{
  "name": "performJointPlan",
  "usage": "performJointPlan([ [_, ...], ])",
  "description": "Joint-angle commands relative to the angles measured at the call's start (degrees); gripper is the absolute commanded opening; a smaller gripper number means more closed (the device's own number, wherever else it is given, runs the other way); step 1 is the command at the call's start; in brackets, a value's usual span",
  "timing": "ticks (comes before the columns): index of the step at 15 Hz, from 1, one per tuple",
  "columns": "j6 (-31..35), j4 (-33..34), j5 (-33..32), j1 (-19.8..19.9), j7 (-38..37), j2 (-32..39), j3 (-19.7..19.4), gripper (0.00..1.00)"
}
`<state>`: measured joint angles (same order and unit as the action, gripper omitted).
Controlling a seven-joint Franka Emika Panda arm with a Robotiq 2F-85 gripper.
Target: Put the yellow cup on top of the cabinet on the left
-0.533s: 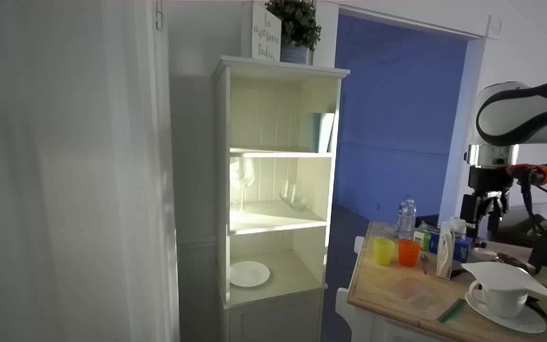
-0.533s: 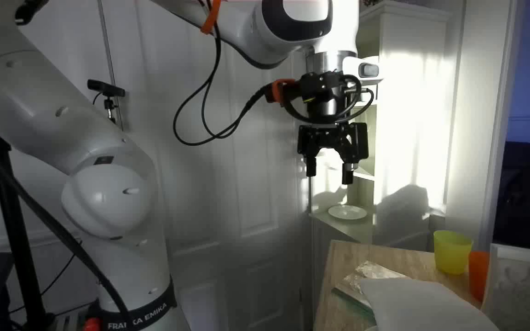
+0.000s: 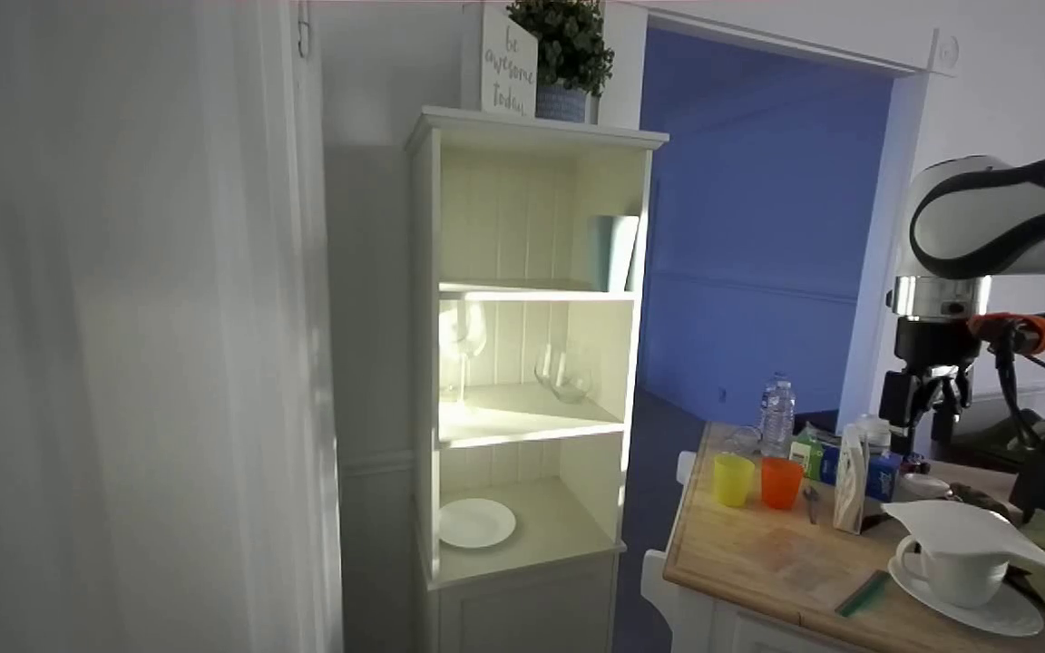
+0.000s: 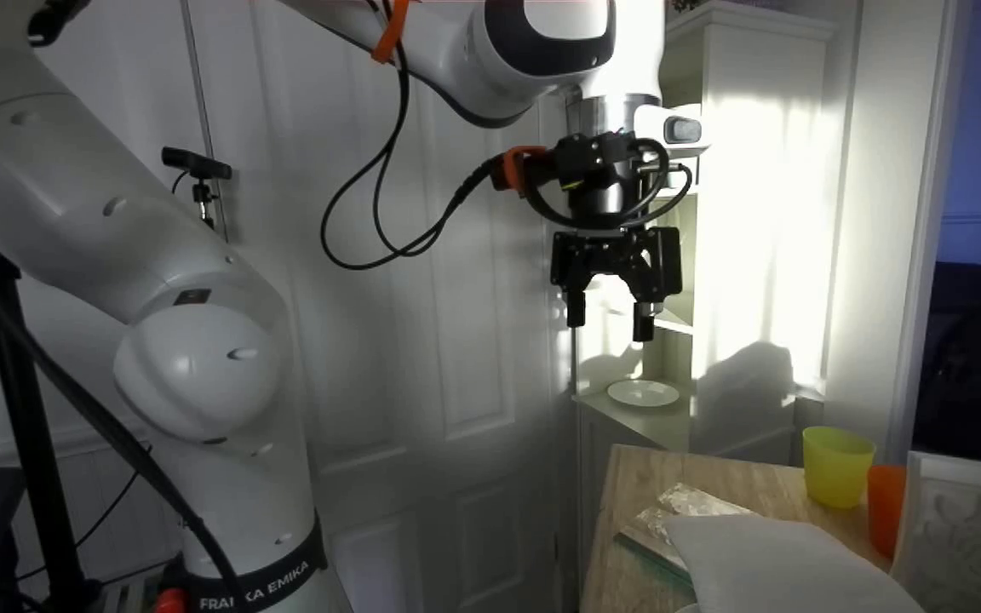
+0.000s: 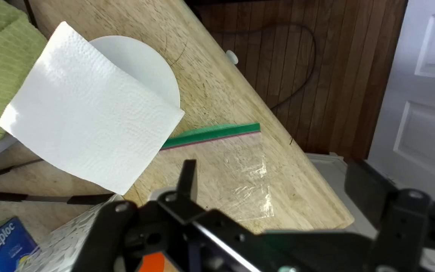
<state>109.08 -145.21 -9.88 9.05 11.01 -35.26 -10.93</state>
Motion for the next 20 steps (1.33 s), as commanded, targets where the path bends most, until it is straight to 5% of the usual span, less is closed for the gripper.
performJointPlan([
  [1,-0.12,0.09,0.01,-0.04,-0.02,0.01,0.0,1.0],
  [12,0.22,1.21,1.62,-0.79,-0.47,1.85,-0.09,1.0],
  [16,10.39,3.62,7.53,-4.27,-1.79,9.61,0.65,1.0],
  [20,19.98,12.56,6.82,-5.7,-1.3,22.5,2.26,1.0],
])
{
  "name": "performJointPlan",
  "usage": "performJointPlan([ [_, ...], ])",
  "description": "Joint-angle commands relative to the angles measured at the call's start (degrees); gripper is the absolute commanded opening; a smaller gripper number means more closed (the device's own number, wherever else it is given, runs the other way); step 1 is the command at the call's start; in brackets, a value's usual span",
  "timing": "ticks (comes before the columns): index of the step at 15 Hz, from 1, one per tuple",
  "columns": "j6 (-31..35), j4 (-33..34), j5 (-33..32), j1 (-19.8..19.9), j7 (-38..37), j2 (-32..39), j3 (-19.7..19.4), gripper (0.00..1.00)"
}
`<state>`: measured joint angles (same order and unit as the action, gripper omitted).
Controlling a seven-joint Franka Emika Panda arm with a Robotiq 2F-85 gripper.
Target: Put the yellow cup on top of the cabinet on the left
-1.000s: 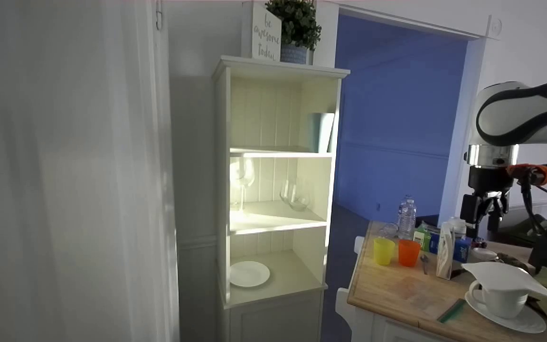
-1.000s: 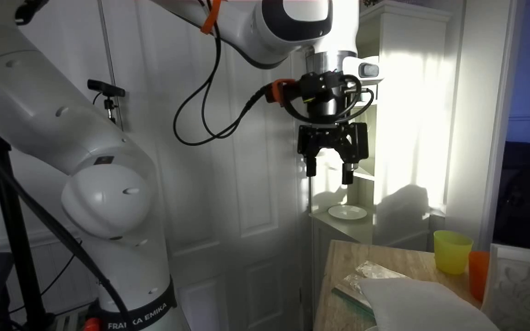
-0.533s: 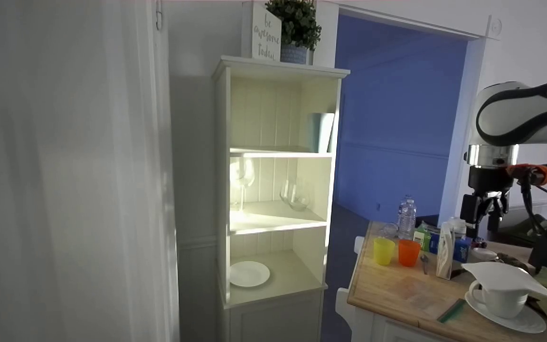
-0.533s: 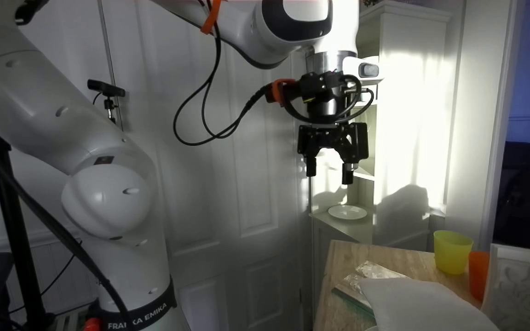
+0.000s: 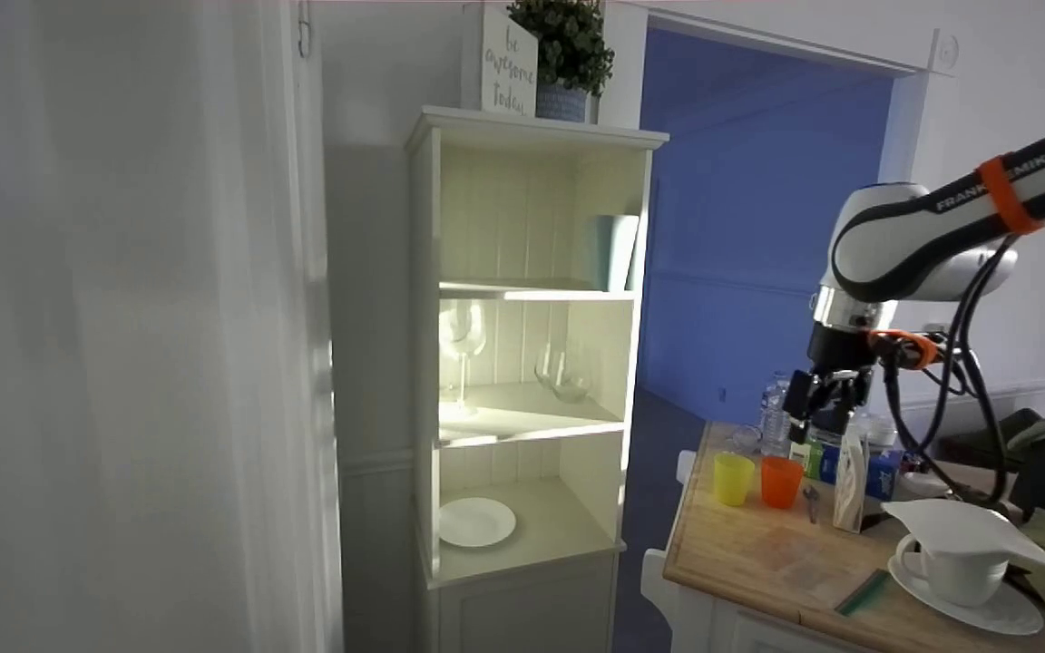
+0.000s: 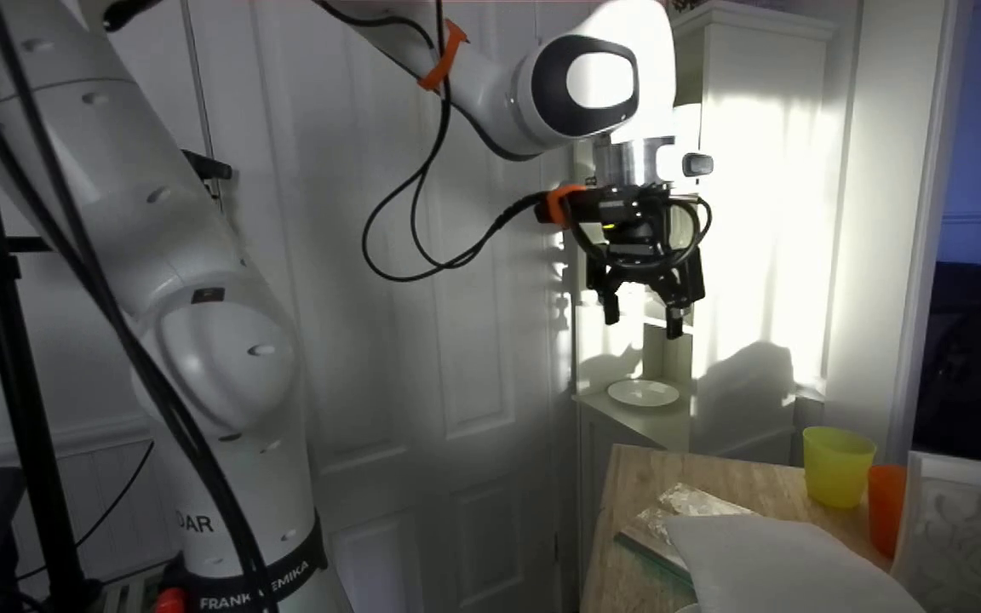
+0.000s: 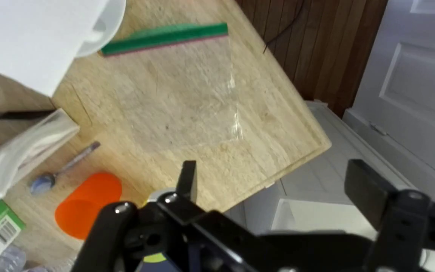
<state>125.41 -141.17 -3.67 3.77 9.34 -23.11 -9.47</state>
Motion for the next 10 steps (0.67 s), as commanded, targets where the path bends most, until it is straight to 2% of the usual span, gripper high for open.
performJointPlan([
  [1,4.0,11.92,0.05,-0.14,0.38,13.71,0.96,1.0],
  [4,1.13,22.24,-1.22,0.84,2.92,22.53,0.75,1.0],
  [6,-1.84,28.33,0.63,1.95,4.96,27.48,0.09,1.0],
  [8,-2.64,32.24,2.41,3.67,7.43,31.4,-0.3,1.0],
  [10,-0.52,34.22,4.79,5.93,9.25,34.74,-0.47,1.0],
])
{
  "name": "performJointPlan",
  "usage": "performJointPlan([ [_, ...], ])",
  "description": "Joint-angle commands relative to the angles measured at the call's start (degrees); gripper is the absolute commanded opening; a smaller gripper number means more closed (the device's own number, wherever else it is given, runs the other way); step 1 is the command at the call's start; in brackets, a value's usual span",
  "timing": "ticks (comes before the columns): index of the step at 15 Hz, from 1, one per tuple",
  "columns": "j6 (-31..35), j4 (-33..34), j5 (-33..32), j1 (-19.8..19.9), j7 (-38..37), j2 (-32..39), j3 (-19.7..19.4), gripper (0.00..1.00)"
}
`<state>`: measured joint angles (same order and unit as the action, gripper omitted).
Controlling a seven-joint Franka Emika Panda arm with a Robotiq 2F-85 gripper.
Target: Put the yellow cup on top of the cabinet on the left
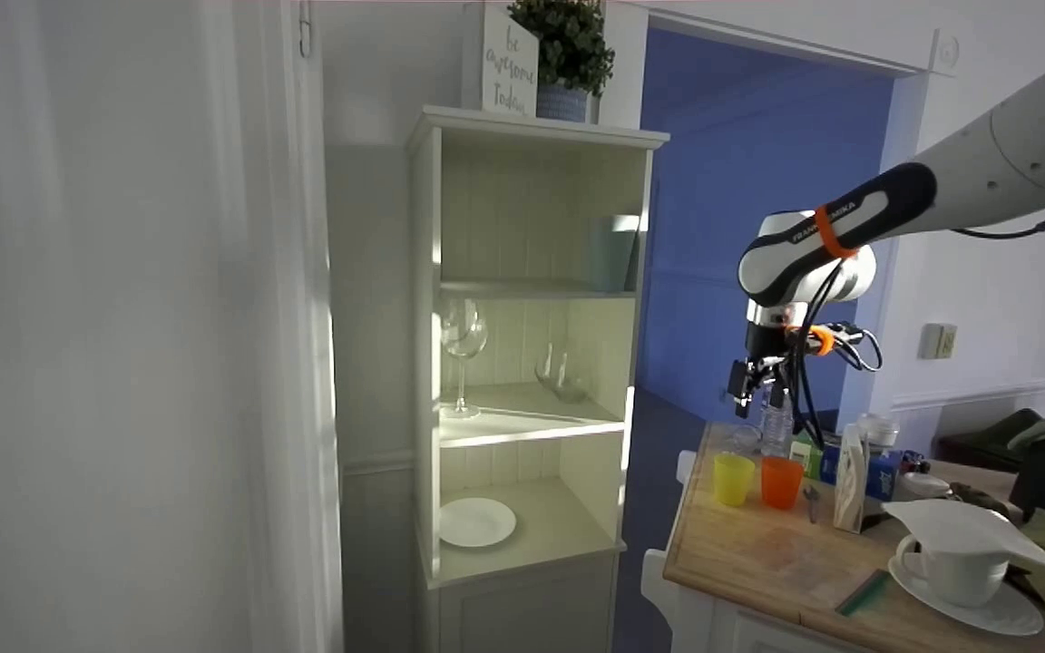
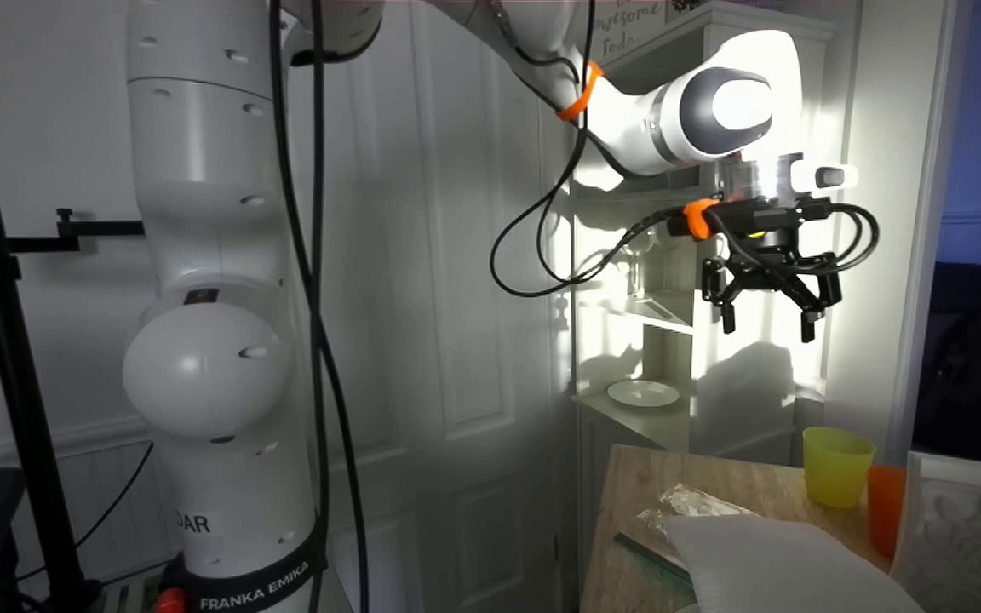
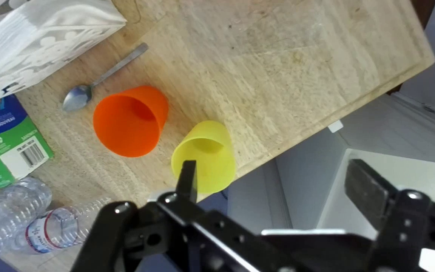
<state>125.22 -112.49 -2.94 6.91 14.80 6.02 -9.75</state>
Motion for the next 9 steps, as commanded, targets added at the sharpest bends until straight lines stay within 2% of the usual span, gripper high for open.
performJointPlan([
  [1,-0.74,6.25,7.61,4.17,3.98,6.96,0.01,1.0],
  [2,-0.08,2.91,2.87,2.93,1.62,3.57,0.56,1.0],
  [5,-0.08,5.03,5.49,4.83,2.88,6.72,0.51,1.0],
  [9,-0.08,5.57,5.71,4.71,2.88,6.95,0.71,1.0],
])
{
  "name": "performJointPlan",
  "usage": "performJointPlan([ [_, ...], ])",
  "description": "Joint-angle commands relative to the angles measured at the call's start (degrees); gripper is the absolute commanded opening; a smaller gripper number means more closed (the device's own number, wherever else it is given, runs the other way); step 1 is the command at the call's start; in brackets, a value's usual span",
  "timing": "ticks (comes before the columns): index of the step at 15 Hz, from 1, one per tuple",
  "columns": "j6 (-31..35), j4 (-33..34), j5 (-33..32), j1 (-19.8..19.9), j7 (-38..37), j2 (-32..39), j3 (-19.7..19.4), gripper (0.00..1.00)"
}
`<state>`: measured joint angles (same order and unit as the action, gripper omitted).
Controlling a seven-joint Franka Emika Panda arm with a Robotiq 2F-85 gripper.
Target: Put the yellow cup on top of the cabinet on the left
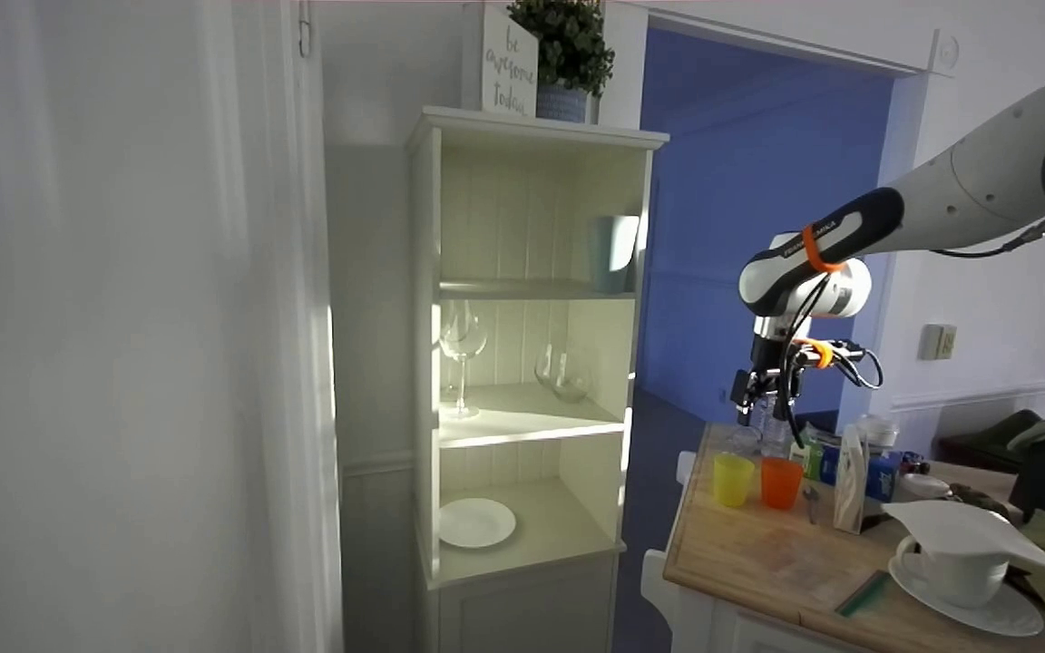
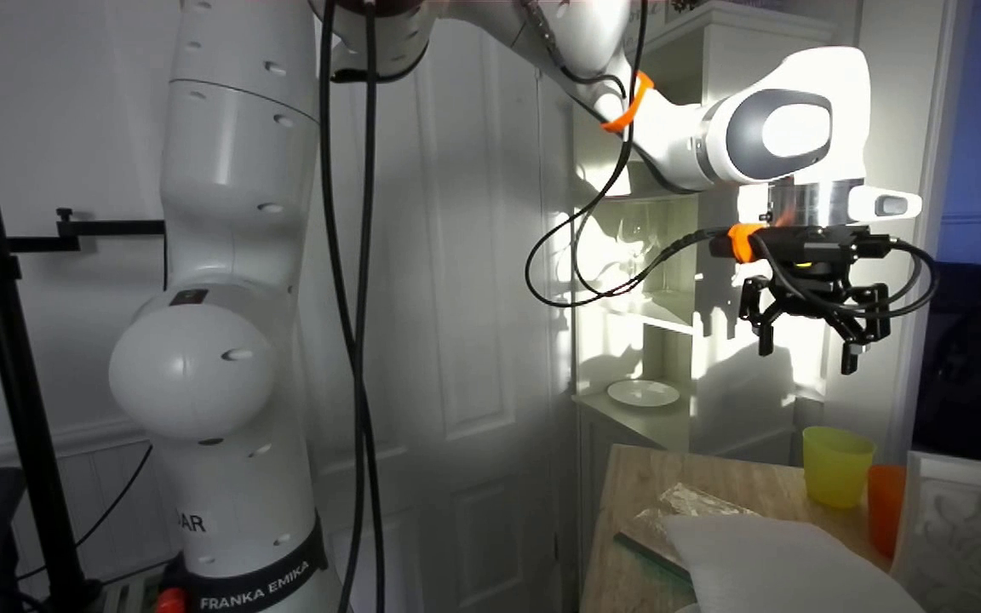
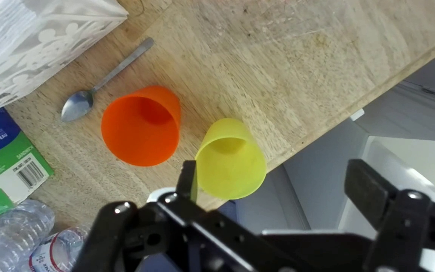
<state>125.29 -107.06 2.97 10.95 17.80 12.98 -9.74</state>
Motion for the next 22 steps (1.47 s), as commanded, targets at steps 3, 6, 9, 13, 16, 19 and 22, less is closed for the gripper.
performJointPlan([
  [3,4.17,-0.41,0.1,0.94,1.03,2.59,1.02,1.0],
  [6,5.93,0.06,0.39,1.27,-0.93,5.4,0.94,1.0],
  [9,8.76,0.25,2.15,2.42,0.87,7.91,1.91,1.0],
  [13,9.7,-0.24,2.6,3.9,4.8,9.93,3.8,1.0],
  [16,10.23,-0.49,3.3,4.76,7.23,10.7,5.26,1.0],
  [19,10.59,-0.98,2.48,4.73,8.33,10.51,5.78,1.0],
  [22,9.69,-1.36,0.46,3.93,6.66,9.73,4.86,1.0],
])
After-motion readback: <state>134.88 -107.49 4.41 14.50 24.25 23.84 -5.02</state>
